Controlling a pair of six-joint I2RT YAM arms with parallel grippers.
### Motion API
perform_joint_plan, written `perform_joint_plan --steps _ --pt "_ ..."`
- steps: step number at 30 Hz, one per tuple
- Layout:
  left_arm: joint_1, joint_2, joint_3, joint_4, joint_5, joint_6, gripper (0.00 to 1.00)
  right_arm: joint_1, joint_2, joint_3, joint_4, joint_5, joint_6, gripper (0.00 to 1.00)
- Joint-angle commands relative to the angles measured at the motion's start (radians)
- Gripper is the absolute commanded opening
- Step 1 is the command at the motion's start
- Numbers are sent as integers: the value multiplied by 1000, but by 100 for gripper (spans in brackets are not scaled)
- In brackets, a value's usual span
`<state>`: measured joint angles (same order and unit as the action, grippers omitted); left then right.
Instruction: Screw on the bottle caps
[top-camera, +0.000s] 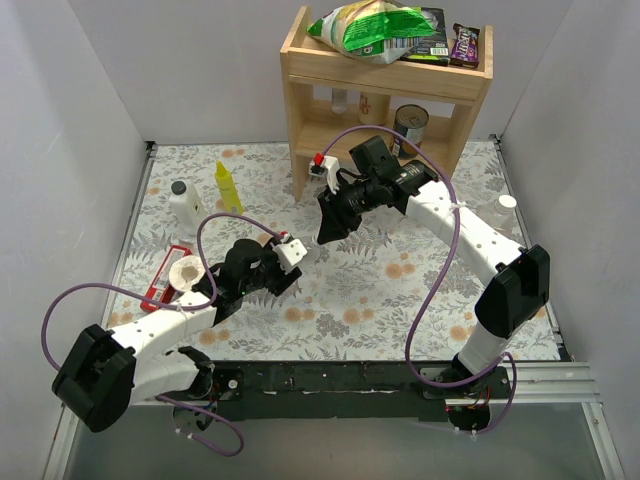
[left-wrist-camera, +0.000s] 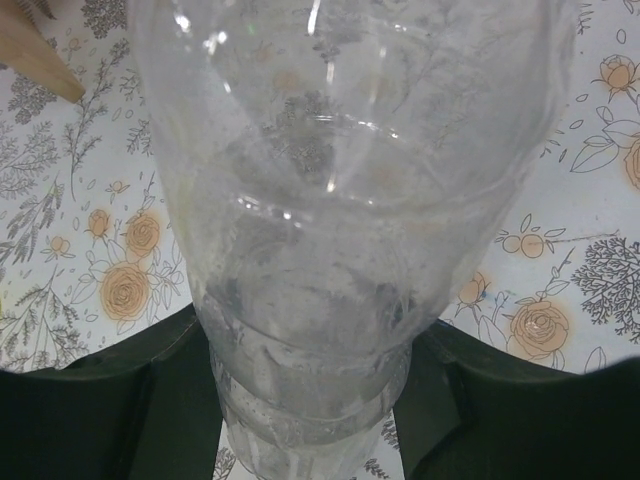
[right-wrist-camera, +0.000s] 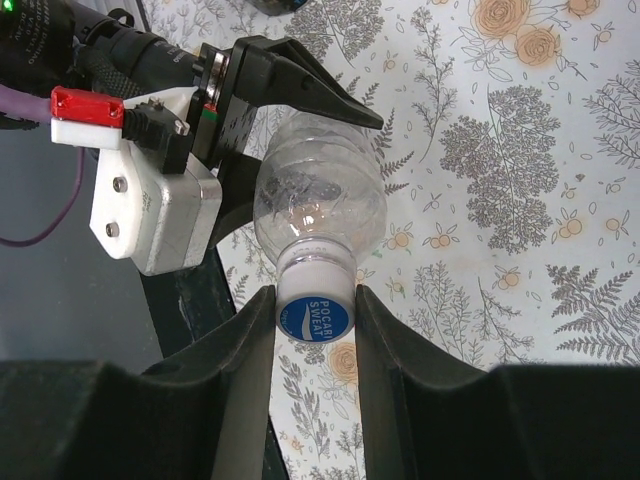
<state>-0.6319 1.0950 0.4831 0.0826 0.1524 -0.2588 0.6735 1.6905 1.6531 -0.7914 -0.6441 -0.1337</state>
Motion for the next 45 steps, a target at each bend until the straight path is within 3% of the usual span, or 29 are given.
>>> perform_joint_plan --steps 1,6,12,13,15,16,20,24,27,29,31,34,38,45 --pt "1 2 37 134 -11 -88 0 31 15 10 -101 9 -1 25" --pt "1 6 31 109 50 -112 0 31 6 0 -88 14 -7 32" --pt "1 5 9 101 125 -126 0 31 6 39 -71 -3 -17 55" --pt "1 5 3 95 139 -125 0 29 5 51 -69 -11 -17 65" --pt "1 5 -1 94 166 -126 0 29 8 85 -63 -41 -17 68" --pt "1 5 -6 89 174 -128 0 29 6 96 -63 -45 -18 76" --pt "1 11 -5 71 197 -143 0 28 9 160 -130 -25 -79 90" --pt "1 -15 -9 36 295 -134 0 -6 -25 142 -233 0 -274 92" --pt "1 -26 -2 -23 462 -103 0 -57 -66 117 -261 18 -366 92" --pt "1 -18 9 -76 566 -62 0 -61 -119 106 -281 -3 -559 90" --pt "1 -14 18 -124 595 -37 0 -54 -179 39 -267 -69 -741 84" --pt "1 8 44 -177 619 18 0 0 -291 -35 -189 -75 -840 83" --pt "1 29 71 -214 624 58 0 83 -357 -108 -225 -45 -1019 83" --pt "1 32 94 -221 650 69 0 187 -400 -194 -216 23 -1087 79"
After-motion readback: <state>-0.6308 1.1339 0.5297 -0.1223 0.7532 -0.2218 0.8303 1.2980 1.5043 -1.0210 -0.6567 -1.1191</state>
